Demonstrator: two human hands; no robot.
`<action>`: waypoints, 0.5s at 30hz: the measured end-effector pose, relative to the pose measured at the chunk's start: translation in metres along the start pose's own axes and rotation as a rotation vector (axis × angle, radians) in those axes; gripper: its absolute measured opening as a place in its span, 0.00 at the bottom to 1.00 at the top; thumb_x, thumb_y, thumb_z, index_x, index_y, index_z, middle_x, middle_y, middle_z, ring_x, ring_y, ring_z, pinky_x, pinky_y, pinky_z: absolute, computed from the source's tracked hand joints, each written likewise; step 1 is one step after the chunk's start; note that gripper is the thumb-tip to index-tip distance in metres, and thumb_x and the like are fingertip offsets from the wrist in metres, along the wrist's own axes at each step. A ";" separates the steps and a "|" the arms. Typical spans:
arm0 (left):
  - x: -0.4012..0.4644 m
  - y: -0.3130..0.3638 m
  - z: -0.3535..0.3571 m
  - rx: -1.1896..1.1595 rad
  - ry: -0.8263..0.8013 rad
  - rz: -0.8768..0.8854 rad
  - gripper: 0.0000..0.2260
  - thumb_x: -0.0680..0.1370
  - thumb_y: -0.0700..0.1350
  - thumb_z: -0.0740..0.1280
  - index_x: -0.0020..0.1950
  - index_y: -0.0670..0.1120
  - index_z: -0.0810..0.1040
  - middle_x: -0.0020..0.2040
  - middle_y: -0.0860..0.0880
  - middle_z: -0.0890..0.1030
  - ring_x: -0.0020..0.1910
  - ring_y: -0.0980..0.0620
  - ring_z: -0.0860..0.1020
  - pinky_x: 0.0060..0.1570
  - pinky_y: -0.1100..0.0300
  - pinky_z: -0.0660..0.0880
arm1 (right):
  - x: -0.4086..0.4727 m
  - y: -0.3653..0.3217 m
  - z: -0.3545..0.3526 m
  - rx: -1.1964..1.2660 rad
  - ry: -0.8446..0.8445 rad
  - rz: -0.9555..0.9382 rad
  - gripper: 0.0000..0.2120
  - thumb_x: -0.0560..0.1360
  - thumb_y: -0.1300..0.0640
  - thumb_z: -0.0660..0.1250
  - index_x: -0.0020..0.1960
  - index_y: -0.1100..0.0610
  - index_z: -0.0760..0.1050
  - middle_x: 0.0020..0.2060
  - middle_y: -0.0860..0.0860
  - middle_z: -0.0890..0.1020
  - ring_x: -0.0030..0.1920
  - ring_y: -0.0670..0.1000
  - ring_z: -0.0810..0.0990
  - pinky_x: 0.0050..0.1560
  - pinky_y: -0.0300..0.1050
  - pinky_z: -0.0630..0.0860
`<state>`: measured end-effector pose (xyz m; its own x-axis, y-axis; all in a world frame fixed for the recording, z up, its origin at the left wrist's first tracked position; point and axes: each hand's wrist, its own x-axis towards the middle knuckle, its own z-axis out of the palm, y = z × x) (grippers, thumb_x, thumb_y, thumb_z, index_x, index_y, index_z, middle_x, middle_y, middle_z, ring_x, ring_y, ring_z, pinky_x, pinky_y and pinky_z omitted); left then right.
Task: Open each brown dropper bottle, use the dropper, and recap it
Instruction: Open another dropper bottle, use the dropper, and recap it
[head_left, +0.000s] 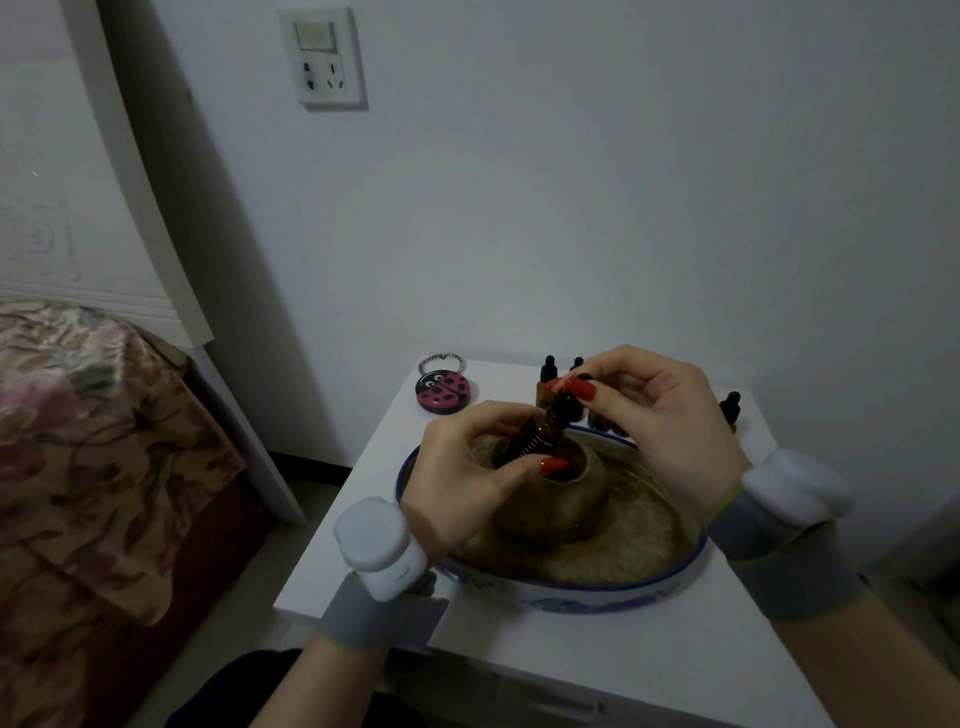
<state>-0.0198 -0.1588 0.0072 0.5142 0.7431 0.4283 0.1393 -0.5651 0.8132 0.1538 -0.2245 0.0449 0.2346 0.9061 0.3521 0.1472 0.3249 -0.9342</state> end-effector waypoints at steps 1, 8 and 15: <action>0.000 0.000 0.000 -0.001 -0.001 -0.002 0.16 0.69 0.44 0.77 0.56 0.48 0.82 0.49 0.55 0.84 0.51 0.59 0.81 0.54 0.68 0.75 | 0.000 0.000 0.000 0.006 0.002 0.001 0.07 0.71 0.61 0.70 0.46 0.63 0.80 0.43 0.59 0.85 0.40 0.47 0.82 0.40 0.34 0.76; 0.000 0.003 -0.002 0.009 -0.001 -0.024 0.16 0.69 0.45 0.77 0.56 0.49 0.82 0.49 0.55 0.84 0.50 0.60 0.81 0.53 0.68 0.76 | 0.000 0.002 0.000 0.026 0.008 0.005 0.04 0.72 0.65 0.69 0.47 0.63 0.80 0.43 0.59 0.85 0.40 0.47 0.83 0.40 0.33 0.77; 0.000 0.003 -0.003 0.017 -0.023 -0.051 0.16 0.70 0.44 0.76 0.57 0.49 0.82 0.50 0.55 0.84 0.51 0.59 0.81 0.55 0.65 0.76 | 0.001 0.001 0.001 0.034 -0.002 0.011 0.04 0.72 0.65 0.69 0.47 0.61 0.80 0.43 0.55 0.85 0.43 0.48 0.84 0.43 0.34 0.78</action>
<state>-0.0215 -0.1595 0.0108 0.5255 0.7625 0.3775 0.1800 -0.5333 0.8266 0.1530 -0.2231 0.0441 0.2343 0.9101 0.3417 0.1114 0.3240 -0.9395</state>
